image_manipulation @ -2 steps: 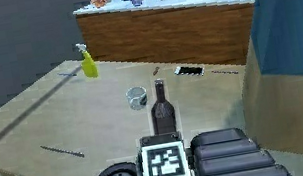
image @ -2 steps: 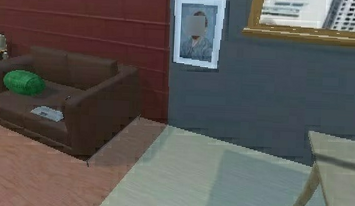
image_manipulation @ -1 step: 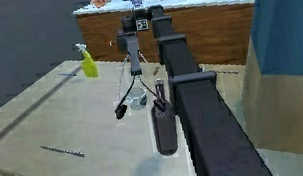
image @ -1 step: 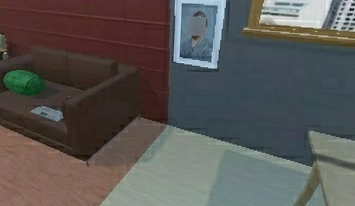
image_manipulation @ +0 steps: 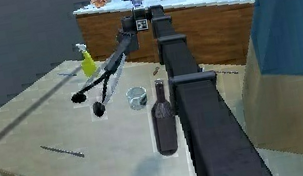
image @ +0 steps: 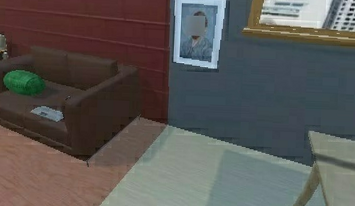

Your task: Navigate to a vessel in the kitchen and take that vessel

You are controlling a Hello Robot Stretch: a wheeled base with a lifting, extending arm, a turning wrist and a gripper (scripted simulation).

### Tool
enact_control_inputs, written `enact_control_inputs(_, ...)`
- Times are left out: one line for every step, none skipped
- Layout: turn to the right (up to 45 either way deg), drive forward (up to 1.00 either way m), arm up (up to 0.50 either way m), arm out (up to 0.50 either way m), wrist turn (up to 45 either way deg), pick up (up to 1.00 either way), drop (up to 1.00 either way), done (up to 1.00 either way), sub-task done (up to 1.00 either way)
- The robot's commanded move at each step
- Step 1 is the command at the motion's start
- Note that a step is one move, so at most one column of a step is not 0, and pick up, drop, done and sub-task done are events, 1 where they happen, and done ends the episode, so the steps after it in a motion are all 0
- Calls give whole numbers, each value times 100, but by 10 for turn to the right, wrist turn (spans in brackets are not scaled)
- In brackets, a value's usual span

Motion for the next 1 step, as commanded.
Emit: enact_control_inputs(0,0,0,0,450,0,0,0,0)
